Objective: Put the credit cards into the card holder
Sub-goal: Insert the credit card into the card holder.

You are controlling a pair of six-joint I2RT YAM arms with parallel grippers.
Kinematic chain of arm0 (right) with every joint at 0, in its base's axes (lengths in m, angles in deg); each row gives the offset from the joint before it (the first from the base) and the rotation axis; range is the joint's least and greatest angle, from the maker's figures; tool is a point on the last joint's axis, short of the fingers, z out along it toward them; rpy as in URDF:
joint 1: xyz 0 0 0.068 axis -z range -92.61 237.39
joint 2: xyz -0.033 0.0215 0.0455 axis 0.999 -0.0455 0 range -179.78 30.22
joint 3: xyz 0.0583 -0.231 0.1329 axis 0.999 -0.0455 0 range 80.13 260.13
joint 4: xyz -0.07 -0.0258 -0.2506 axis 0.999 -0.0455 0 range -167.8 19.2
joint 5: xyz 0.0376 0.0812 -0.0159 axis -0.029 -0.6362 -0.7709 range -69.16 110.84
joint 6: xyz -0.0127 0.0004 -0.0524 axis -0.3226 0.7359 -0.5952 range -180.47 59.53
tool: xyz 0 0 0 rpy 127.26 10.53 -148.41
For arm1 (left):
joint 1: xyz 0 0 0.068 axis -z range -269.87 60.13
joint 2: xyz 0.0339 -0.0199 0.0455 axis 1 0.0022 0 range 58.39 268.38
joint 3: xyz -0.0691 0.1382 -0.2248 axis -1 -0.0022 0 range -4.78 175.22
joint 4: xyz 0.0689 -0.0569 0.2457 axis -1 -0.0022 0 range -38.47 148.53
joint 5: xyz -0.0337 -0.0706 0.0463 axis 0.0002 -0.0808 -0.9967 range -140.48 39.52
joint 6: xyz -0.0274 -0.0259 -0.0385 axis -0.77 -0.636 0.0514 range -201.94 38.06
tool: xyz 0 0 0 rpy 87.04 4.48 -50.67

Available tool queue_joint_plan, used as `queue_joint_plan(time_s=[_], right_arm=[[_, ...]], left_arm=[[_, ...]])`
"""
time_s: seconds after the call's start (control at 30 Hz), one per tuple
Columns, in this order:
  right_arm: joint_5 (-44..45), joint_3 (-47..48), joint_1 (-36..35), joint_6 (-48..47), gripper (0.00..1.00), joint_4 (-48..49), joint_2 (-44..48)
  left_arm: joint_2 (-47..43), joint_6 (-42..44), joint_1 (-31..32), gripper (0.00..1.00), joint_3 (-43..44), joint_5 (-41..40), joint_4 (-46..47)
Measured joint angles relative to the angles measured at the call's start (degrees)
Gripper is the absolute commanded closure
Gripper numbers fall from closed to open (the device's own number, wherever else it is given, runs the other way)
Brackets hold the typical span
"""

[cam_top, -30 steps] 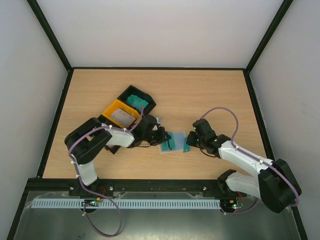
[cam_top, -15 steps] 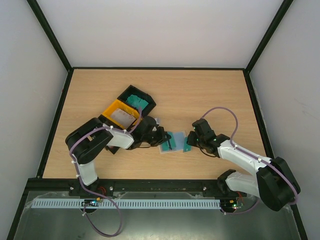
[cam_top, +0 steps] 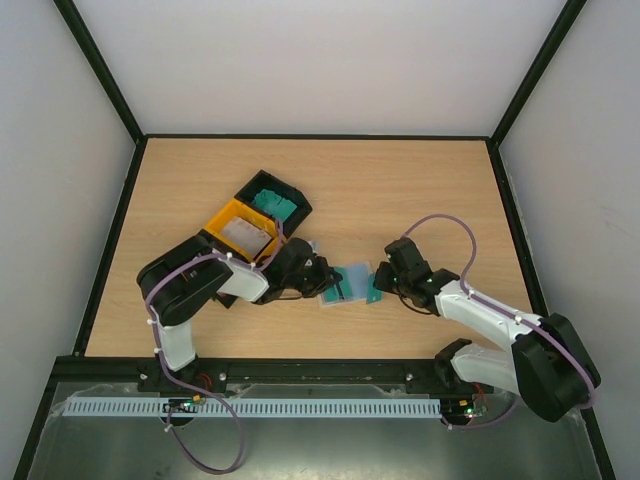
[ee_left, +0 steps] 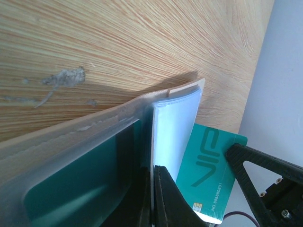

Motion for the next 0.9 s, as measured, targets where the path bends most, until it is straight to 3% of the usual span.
queue_joint_plan(time_s=[0.57,0.9], right_arm=[[-0.04,-1.68,0.24,0.68,0.98,2.56,-0.09],[-0.20,-1.92,0.33,1.38,0.98,3.06,-0.11]], left_arm=[[2.12,-2.47,0.02,0.96,-0.07,0.85,3.98],[4.07,0.92,0.66,0.84,1.84,0.52,2.95]])
